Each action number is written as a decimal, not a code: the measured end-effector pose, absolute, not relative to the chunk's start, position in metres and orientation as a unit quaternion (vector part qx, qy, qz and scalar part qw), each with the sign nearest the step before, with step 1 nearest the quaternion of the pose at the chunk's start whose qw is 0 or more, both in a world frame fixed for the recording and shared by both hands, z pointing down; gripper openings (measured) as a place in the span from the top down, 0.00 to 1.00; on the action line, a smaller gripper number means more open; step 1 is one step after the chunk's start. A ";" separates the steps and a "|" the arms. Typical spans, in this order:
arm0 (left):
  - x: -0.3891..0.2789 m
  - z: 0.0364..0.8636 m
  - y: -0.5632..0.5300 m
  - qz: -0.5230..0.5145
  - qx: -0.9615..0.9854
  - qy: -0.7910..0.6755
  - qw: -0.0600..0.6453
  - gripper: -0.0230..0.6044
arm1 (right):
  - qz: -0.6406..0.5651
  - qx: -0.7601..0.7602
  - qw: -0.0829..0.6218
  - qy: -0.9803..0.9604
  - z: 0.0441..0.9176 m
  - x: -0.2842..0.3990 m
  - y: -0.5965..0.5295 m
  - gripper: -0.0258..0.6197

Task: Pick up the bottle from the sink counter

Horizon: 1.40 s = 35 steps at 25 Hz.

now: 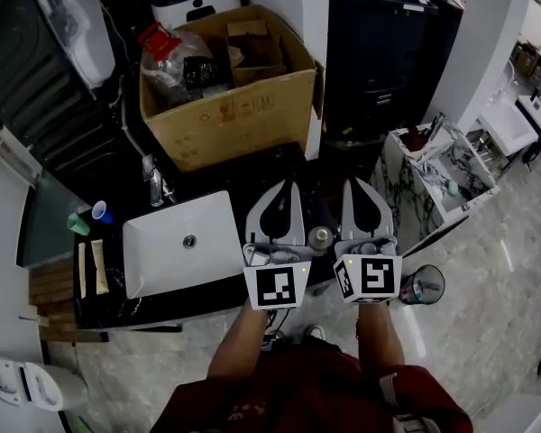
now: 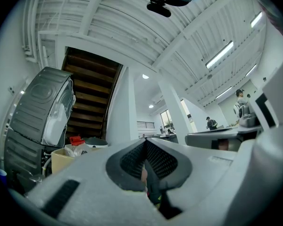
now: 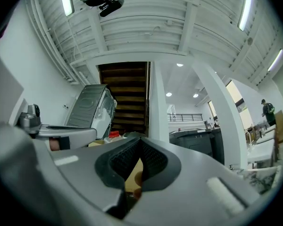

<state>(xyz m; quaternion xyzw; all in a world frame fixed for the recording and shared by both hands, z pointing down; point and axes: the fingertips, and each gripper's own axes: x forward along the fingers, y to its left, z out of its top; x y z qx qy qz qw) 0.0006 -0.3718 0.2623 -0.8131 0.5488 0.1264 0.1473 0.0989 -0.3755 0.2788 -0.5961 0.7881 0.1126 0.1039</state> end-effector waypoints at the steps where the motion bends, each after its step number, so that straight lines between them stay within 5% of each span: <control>1: 0.001 0.263 -0.372 0.125 -0.814 0.548 0.147 0.96 | 0.111 -0.597 0.104 0.788 0.280 0.099 -0.376 0.96; 35: 0.004 0.347 -0.375 0.067 -0.824 0.553 0.100 0.96 | 0.026 -0.588 0.053 0.807 0.377 0.097 -0.383 0.94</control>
